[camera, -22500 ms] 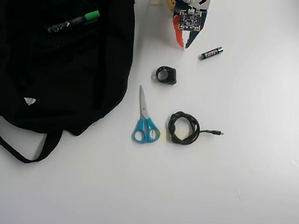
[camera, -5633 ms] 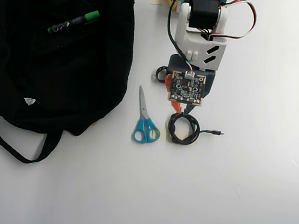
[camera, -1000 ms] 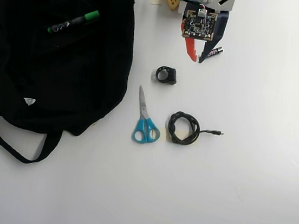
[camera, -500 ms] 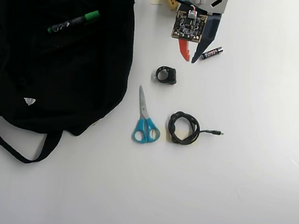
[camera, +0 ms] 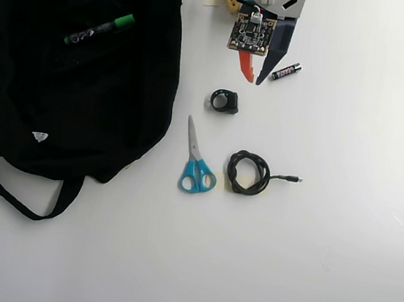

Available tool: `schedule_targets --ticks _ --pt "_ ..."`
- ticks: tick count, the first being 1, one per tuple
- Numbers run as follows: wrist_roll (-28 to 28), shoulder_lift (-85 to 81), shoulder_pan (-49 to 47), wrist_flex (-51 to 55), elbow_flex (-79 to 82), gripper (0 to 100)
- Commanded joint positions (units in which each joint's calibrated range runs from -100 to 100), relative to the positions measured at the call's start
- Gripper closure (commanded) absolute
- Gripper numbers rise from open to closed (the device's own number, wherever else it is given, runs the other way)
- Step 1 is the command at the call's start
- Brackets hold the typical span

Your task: Put the green marker into the black bag

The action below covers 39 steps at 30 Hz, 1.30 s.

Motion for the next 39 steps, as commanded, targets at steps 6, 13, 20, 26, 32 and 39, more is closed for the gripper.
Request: schedule_targets --ticks 6,13,20,26,32,39 --pt "-0.15 -1.52 0.11 -0.01 -0.12 98" --pt "-0.15 -1.35 -0.94 -0.61 -1.02 98" --pt "-0.15 -1.44 -4.61 -0.70 -1.65 98" --pt "-0.10 -1.52 -12.01 -0.35 -1.65 98" --pt "0.06 -1.27 -12.38 0.08 0.86 98" --pt "0.27 -1.44 -12.38 0.08 6.88 98"
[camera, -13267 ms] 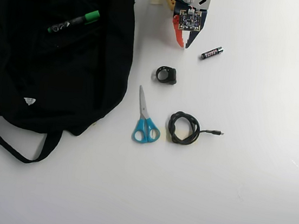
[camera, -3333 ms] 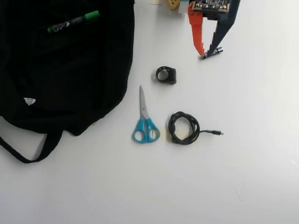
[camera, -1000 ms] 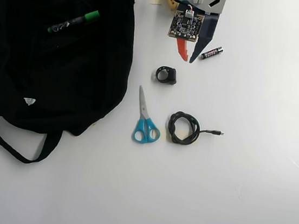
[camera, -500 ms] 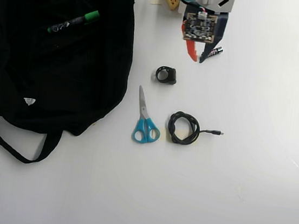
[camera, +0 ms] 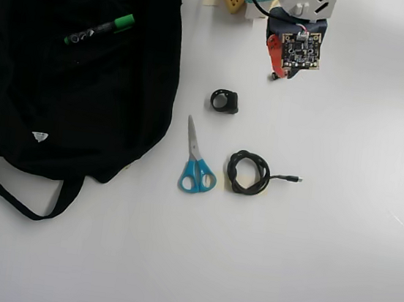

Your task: Put the green marker into the black bag

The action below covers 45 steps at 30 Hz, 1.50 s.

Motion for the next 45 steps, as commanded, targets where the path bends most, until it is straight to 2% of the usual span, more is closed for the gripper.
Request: schedule_targets --ticks 1,11,20,34,45 --pt "0.17 -1.27 -0.04 -0.01 -0.27 98" --pt "0.17 -1.69 0.03 -0.01 -0.81 98" --pt "0.17 -11.40 0.03 -0.01 0.54 98" --pt "0.17 -12.81 -0.04 -0.01 20.93 98" --pt "0.17 -12.64 -0.64 -0.01 16.53 98"
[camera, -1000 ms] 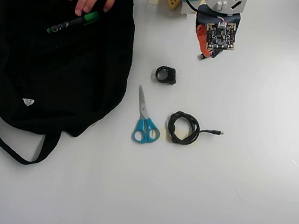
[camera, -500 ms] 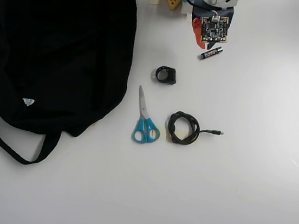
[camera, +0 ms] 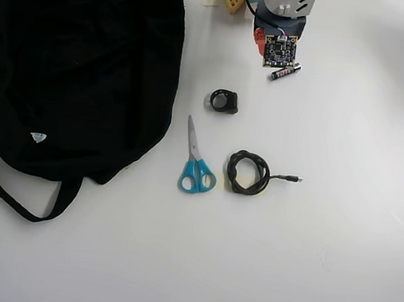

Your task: Put the green marker into the black bag

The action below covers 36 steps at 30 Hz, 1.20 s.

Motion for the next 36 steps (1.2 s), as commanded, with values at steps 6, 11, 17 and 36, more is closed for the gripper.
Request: schedule_targets --ticks 6,11,17,36 --pt "0.17 -0.02 -0.11 -0.70 -13.50 98" --pt "0.17 -0.85 -0.04 -0.70 -13.05 98" --pt "0.17 -0.93 0.04 -0.70 -13.05 98" --pt "0.17 0.14 5.35 -0.87 -14.04 98"
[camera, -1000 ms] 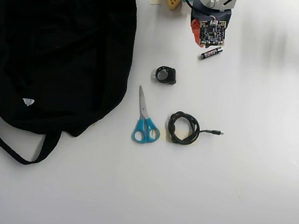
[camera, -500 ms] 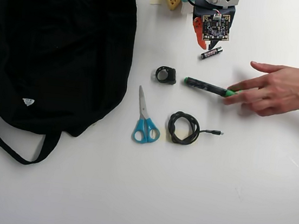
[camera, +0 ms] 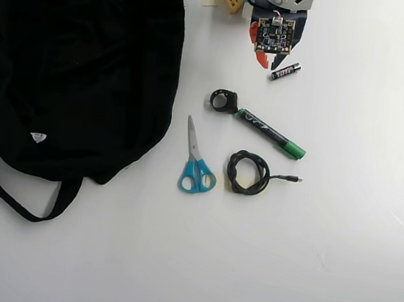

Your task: Put the green marker into the black bag

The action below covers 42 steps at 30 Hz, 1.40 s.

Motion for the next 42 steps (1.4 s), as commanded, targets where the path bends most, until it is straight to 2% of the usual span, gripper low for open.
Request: schedule_targets --ticks 1,10,20,28,32,40,42 --pt "-0.20 -0.19 0.42 -0.87 -2.19 98" --pt "-0.30 -0.11 -2.79 -0.96 -2.64 98" --pt "0.22 3.96 -1.75 -19.90 -3.36 98" --pt "0.49 15.99 -3.69 -23.35 -9.47 98" --pt "7.78 19.48 -1.45 -22.40 -11.98 98" --pt "18.79 22.97 3.42 -19.39 -12.16 98" --pt "19.99 23.71 3.71 -18.10 -12.52 98"
